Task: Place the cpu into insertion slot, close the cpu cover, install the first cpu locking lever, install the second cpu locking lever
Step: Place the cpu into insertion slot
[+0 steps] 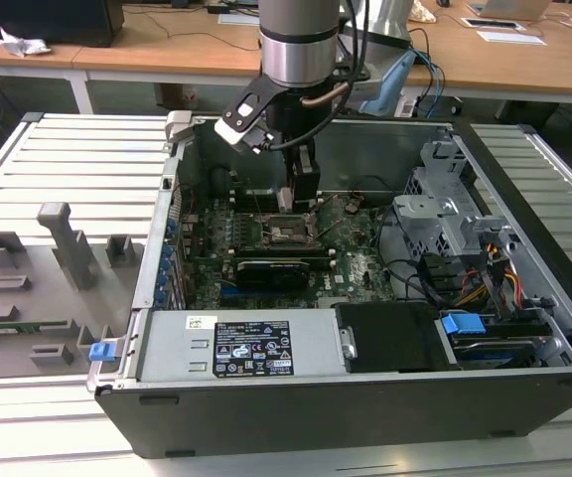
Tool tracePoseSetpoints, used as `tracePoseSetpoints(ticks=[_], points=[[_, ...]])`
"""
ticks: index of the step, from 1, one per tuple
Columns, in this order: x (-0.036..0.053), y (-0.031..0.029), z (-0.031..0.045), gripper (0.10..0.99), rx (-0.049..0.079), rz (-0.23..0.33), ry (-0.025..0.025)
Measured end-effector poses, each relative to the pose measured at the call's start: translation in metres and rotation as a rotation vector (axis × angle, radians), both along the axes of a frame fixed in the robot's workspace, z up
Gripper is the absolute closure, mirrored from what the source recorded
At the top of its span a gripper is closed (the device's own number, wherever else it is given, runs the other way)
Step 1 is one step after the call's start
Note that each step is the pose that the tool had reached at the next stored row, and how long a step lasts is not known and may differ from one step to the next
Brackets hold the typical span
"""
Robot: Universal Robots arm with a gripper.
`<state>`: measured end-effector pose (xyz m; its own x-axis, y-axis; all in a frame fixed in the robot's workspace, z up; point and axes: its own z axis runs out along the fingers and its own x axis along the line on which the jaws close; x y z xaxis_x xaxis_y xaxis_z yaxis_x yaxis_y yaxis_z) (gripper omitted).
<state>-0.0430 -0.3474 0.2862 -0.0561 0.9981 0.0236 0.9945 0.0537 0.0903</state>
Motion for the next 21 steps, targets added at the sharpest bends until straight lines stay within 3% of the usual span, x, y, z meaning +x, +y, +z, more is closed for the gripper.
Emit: tracePoseSetpoints(ticks=[7, 15, 17, 19, 21], points=[[-0.0033, 0.0019, -0.0122, 0.557, -0.001, -0.021, 0.0], [-0.0038, 0.006, -0.021, 0.557, -0.002, -0.025, 0.0], [-0.0047, 0.0079, -0.0289, 0.557, -0.003, -0.05, 0.0], [-0.0058, 0.0113, -0.0322, 0.557, -0.003, -0.051, 0.0001], [-0.006, 0.0148, -0.0358, 0.557, -0.016, -0.053, -0.0002]])
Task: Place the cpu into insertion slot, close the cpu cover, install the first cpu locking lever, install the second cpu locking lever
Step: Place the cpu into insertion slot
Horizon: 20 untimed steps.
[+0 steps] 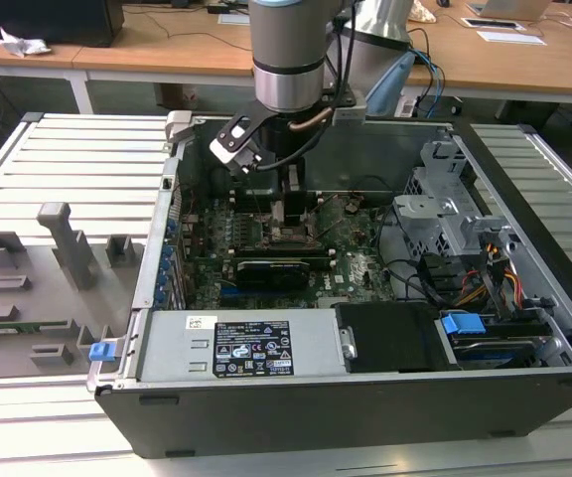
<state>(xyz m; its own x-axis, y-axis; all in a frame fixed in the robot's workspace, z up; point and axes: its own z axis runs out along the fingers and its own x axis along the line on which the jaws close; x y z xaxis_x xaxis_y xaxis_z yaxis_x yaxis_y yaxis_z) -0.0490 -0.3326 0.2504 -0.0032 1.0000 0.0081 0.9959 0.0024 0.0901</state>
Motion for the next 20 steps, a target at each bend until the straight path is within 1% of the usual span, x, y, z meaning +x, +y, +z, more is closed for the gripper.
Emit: tracePoseSetpoints(ticks=[2, 6, 13, 16, 18, 20], points=[[-0.0001, 0.0013, -0.0028, 0.557, -0.003, 0.0, 0.0], [-0.0006, 0.0019, -0.0119, 0.557, -0.003, 0.0, 0.0], [-0.0007, 0.004, -0.0202, 0.557, -0.002, -0.012, 0.0], [-0.0007, 0.0048, -0.0236, 0.557, -0.003, -0.031, 0.0002], [-0.0007, 0.0051, -0.0255, 0.557, -0.003, -0.031, 0.0], [-0.0009, 0.0054, -0.029, 0.557, -0.002, -0.031, 0.0]])
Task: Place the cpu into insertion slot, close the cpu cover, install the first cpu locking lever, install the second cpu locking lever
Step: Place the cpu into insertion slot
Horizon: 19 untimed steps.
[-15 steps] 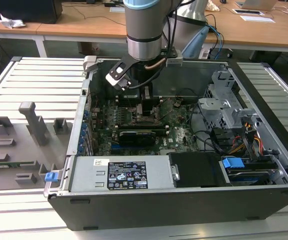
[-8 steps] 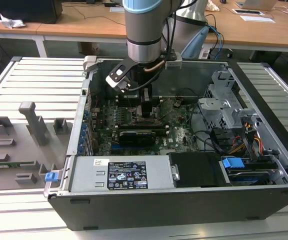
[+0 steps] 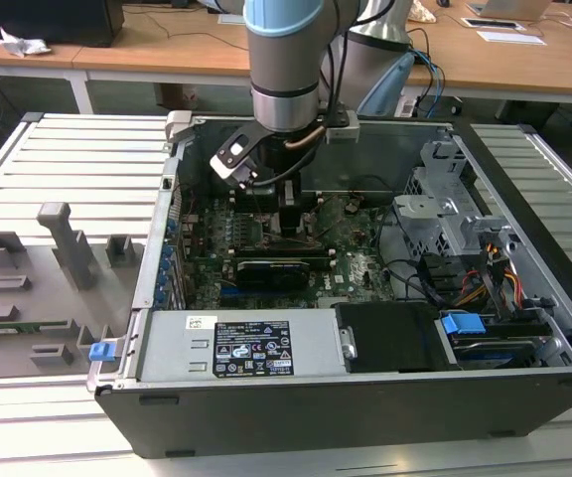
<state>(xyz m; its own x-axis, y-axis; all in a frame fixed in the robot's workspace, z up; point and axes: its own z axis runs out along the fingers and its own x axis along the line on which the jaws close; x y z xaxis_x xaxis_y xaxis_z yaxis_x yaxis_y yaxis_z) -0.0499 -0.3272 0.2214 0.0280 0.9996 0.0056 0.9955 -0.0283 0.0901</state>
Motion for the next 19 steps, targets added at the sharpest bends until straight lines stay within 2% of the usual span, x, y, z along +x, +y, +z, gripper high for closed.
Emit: tracePoseSetpoints(ticks=[4, 8, 19], points=[[0.0, 0.0017, -0.0028, 0.557, 0.0, 0.0, 0.0], [0.0, 0.006, -0.0043, 0.557, 0.0, -0.003, 0.0002], [0.0016, 0.0093, -0.0126, 0.557, -0.001, -0.011, 0.0025]])
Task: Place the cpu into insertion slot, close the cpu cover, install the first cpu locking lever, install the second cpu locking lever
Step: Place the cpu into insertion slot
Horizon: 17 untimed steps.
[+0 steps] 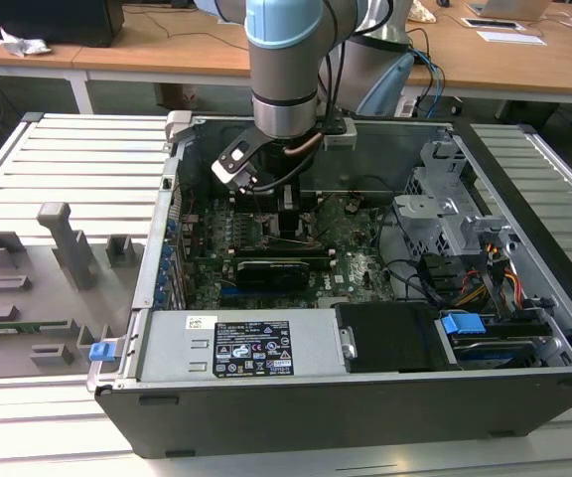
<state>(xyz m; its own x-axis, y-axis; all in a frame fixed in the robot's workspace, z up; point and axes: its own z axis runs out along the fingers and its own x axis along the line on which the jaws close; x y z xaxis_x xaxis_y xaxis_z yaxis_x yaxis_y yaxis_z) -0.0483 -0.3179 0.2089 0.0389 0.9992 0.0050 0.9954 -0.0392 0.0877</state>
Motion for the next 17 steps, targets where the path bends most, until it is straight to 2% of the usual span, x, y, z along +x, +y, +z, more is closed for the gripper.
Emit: tracePoseSetpoints(ticks=[17], points=[[0.001, 0.0049, -0.0082, 0.557, -0.001, 0.0, 0.0035]])
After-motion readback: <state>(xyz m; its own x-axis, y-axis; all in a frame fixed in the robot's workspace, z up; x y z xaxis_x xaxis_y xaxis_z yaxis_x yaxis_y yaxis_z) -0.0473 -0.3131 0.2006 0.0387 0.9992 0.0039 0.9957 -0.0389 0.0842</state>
